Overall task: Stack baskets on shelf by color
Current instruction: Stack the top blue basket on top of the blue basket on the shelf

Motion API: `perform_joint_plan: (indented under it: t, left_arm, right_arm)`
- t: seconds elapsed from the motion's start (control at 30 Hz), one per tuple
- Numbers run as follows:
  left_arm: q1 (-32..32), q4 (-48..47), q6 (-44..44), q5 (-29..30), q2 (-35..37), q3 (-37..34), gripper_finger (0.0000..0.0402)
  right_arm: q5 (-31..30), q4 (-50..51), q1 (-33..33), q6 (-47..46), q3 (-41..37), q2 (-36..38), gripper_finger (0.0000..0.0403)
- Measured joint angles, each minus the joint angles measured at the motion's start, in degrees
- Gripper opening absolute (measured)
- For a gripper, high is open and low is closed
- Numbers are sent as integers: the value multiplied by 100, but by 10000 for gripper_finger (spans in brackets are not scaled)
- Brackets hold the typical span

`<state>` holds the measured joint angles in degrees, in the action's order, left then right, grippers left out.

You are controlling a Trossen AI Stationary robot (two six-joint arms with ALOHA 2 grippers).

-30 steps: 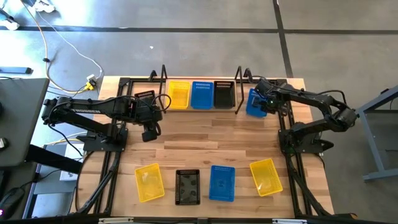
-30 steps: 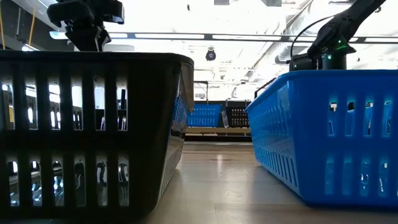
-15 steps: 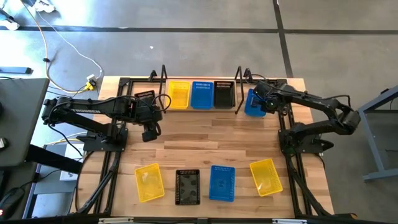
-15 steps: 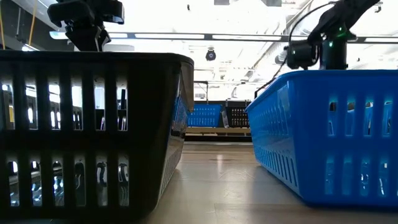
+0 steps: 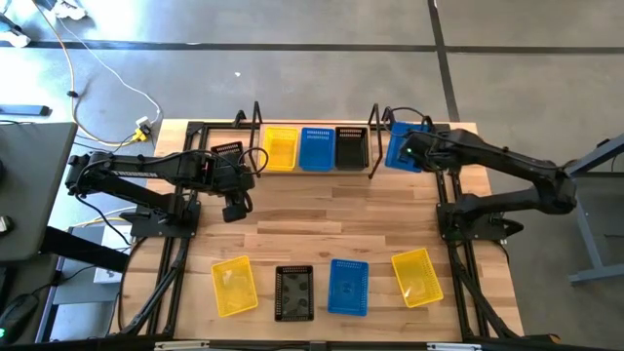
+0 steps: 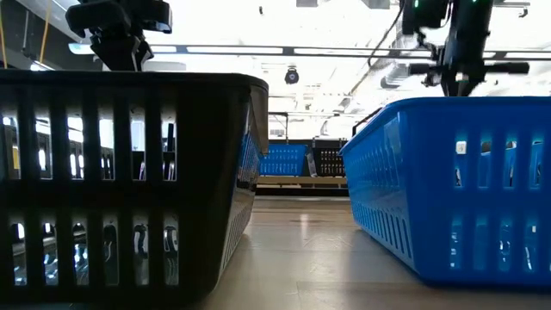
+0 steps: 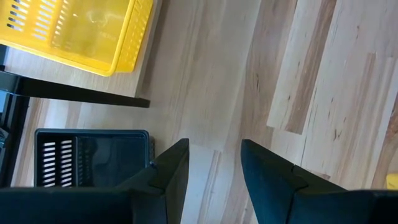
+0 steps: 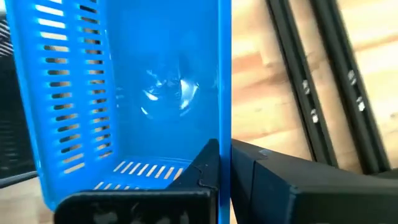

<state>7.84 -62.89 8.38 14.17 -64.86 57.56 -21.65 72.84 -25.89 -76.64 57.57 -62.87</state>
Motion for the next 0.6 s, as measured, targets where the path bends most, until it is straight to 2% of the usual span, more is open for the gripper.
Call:
perform_joint_plan:
  t: [0.13,0.3,0.43,0.6]
  left_arm:
    - [0,2,0,15,0,0,135]
    - [0,18,0,18,0,0,135]
    - [-2,22,-2,76,0,0,135]
    - [-2,24,-74,168,0,0,135]
  right_arm:
    - [-471,459,310,-132,664,-4,0]
    - [-937,485,591,78,1340,-8,0]
    - [-1180,353,834,620,1672,-9,0]
    - [-1325,-305,1246,1614,1783,-10,0]
